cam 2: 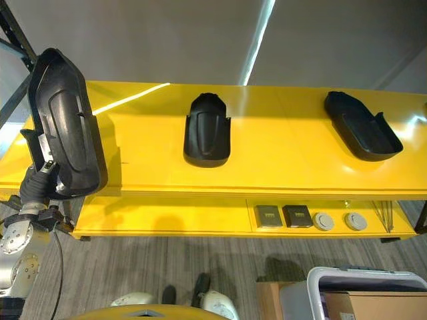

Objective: Move parts from the plastic box to the shelf.

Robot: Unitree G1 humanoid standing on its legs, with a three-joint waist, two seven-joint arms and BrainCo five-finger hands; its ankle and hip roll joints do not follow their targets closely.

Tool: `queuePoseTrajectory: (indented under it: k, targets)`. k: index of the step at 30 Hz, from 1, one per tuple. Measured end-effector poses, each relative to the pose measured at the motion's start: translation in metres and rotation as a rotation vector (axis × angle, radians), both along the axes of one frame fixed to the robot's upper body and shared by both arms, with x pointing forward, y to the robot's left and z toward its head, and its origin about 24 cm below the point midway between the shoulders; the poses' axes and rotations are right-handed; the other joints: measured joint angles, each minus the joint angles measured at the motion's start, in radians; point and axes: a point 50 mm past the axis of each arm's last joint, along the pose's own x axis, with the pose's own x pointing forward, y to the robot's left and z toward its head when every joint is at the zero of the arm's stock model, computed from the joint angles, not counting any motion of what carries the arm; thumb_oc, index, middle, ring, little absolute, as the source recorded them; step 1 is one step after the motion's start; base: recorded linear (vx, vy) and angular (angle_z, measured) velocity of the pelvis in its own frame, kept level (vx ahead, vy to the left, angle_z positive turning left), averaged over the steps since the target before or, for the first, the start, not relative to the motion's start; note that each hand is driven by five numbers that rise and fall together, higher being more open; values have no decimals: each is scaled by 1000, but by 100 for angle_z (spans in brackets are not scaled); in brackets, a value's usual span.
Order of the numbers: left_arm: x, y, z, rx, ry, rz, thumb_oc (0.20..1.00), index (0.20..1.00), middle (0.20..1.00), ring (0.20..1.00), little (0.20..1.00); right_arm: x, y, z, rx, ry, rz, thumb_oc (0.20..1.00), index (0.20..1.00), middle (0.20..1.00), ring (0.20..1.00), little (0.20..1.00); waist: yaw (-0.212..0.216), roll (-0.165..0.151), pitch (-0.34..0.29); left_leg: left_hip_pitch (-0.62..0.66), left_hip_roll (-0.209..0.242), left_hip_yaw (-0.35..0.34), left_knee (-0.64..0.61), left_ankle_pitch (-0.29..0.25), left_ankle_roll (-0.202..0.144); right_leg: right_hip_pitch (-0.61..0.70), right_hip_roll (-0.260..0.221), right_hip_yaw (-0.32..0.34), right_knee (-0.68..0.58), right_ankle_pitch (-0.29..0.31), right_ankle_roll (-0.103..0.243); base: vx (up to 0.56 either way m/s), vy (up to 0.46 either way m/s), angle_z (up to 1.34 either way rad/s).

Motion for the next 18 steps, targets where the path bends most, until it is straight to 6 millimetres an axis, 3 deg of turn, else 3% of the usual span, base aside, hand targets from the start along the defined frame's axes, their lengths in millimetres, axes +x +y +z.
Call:
queuePoseTrajectory:
  k: [1,2,4,5,6,10,12,14,15,16,18]
  targets:
    - [2,-3,0,-9,4,-10,200,200,200,200,200,0,0,0,-1,0,11,1000,1000,1000,1000,1000,-3,-8,2,-39,-7,36,59,4,-17,5,-18,-12,-15,17,-24,27,-17,34]
    - [5,-6,0,-20,5,-23,200,200,200,200,200,-1,0,0,-1,1,9,1000,1000,1000,1000,1000,-13,-23,11,-80,-12,80,128,-14,-63,21,-44,-30,-39,35,-48,-13,9,53]
    - [10,-12,2,-37,-7,-54,200,200,200,200,200,-2,1,0,2,0,-19,1000,1000,1000,1000,1000,-36,-27,15,-121,77,203,204,-63,-62,46,-54,-60,-63,19,-61,43,105,55]
    - [12,-19,2,-50,-9,-81,200,200,200,200,200,1,-2,1,-6,-14,-20,1000,1000,1000,1000,1000,-48,-9,22,-118,203,202,173,-64,-71,55,-43,-67,-51,-3,-52,24,163,29]
    - [12,-19,1,-53,-8,-83,200,200,200,200,200,5,-5,2,-15,-27,-17,1000,1000,1000,1000,1000,-56,-7,25,-117,255,199,140,-57,-83,49,-47,-64,-45,-7,-46,47,214,4]
    - [13,-20,1,-66,-11,-86,200,200,200,200,200,4,-24,7,-60,-27,-32,1000,1000,1000,1000,1000,-83,29,30,-93,350,190,-6,15,-129,25,-73,-46,-37,-6,-17,112,287,-9]
    - [15,-22,3,-74,-21,-95,200,200,200,200,200,-1,-31,9,-78,-19,-40,1000,1000,1000,1000,1000,-101,52,35,-73,386,170,-47,46,-133,20,-82,-46,-19,-13,4,106,320,8]
    - [17,-24,5,-76,-30,-103,200,200,200,200,200,-1,-41,13,-103,-16,-37,1000,1000,1000,1000,1000,-106,83,45,-52,389,169,-51,44,-102,14,-94,-35,16,-19,40,160,521,-9]
    - [17,-25,4,-79,-29,-109,200,200,200,200,200,-3,-50,16,-126,-11,-42,1000,1000,1000,1000,1000,-110,93,46,-42,390,159,-49,39,-104,-11,-107,-20,44,-17,61,129,532,-51]
    - [18,-21,4,-63,-22,-106,200,200,200,200,200,8,-53,18,-139,-33,-70,1000,1000,1000,1000,1000,-82,65,53,-43,299,169,-38,55,-125,-63,-193,37,107,-26,83,94,442,-48]
    - [19,-21,4,-59,-19,-109,200,200,200,200,200,9,-49,16,-135,-35,-80,1000,1000,1000,1000,1000,-84,45,55,-55,236,177,-24,50,-115,-65,-241,49,91,-20,85,96,363,-14]
